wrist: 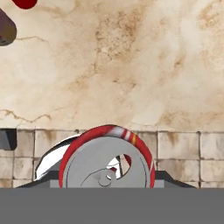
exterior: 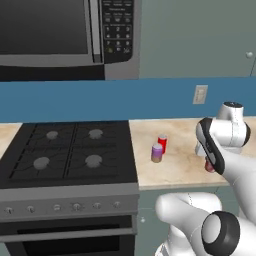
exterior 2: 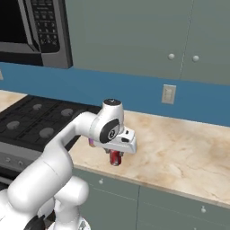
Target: Four empty soda cans are scattered around the kitchen. Gather all the cans and cluster them next to the stove for recycling.
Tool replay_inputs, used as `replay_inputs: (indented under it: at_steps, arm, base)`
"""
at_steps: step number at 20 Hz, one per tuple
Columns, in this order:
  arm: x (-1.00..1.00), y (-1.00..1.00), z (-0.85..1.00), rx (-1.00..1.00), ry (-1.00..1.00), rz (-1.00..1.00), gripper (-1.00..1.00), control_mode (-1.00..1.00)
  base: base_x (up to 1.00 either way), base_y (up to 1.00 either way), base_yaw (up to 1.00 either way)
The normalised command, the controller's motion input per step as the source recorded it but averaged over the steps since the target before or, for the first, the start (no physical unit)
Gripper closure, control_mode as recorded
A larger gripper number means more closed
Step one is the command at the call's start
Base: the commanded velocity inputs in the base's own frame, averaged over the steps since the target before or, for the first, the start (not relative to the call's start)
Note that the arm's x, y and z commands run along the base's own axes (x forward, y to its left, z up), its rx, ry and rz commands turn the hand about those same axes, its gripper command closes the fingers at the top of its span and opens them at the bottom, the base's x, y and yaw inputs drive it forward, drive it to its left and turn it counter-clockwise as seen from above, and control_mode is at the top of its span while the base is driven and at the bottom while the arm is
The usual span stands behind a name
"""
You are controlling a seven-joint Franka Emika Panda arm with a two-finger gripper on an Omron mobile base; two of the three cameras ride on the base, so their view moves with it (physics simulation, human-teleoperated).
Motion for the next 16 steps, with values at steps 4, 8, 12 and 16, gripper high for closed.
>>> replay_inputs:
  at_steps: [4,8,12,16]
  arm:
    - [0.0,0.0,0.0,0.0,0.0,0.0,1.0,1.0]
    - [0.0,0.0,0.0,0.0,0.0,0.0,1.0,1.0]
    - [0.0,0.0,0.0,0.0,0.0,0.0,1.0,1.0]
    - [0.0,0.0,0.0,0.0,0.0,0.0,1.0,1.0]
  base:
    - [0.26,-0.24,0.02]
    - [0.01,-0.03,0.0]
    - [0.0,0.0,0.0]
    - [0.0,0.0,0.0]
